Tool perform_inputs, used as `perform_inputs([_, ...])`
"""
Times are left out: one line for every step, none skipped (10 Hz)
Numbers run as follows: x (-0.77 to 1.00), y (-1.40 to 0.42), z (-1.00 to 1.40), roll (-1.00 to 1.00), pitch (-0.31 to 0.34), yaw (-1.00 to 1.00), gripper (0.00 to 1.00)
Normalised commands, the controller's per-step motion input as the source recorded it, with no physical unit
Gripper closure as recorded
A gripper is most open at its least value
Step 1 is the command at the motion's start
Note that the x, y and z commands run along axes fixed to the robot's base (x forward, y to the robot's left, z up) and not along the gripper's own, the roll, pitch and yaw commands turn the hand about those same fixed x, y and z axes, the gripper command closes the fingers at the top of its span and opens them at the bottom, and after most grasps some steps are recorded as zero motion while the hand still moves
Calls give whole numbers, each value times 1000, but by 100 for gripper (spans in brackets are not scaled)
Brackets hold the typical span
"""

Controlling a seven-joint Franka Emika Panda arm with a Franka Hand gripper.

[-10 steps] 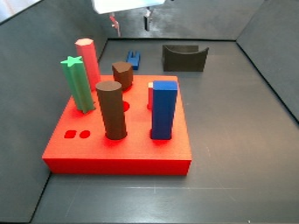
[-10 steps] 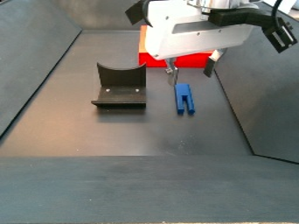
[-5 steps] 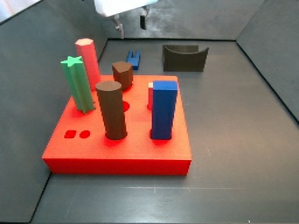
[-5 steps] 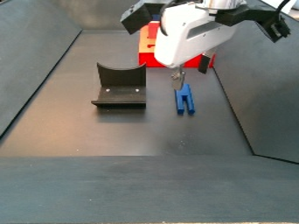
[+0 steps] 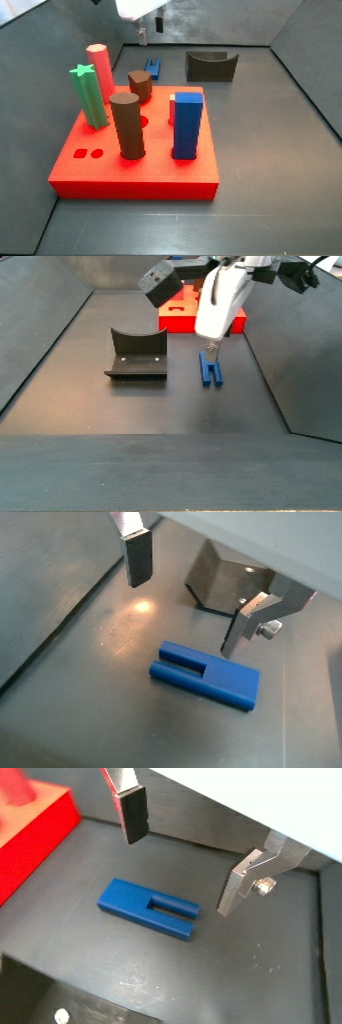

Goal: Pick up the square-circle object. Move up. Rotate the square-circle object. Place the square-circle object on the fixture. Regrasp the square-circle object. Move to above the board. Insert the square-circle object.
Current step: Rotate the square-circle object.

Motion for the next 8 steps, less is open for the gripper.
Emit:
perform_inputs([28, -7, -40, 0, 1, 1000, 0])
perform_inputs([28, -7, -40, 0, 1, 1000, 0])
perform_inputs([28, -7, -39, 0, 1, 1000, 0])
perform_inputs([28, -7, -39, 0, 1, 1000, 0])
perform_inputs([28, -7, -39, 0, 1, 1000, 0])
perform_inputs([28, -7, -39, 0, 1, 1000, 0])
perform_inputs([28, -7, -39, 0, 1, 1000, 0])
perform_inputs([28, -7, -39, 0, 1, 1000, 0])
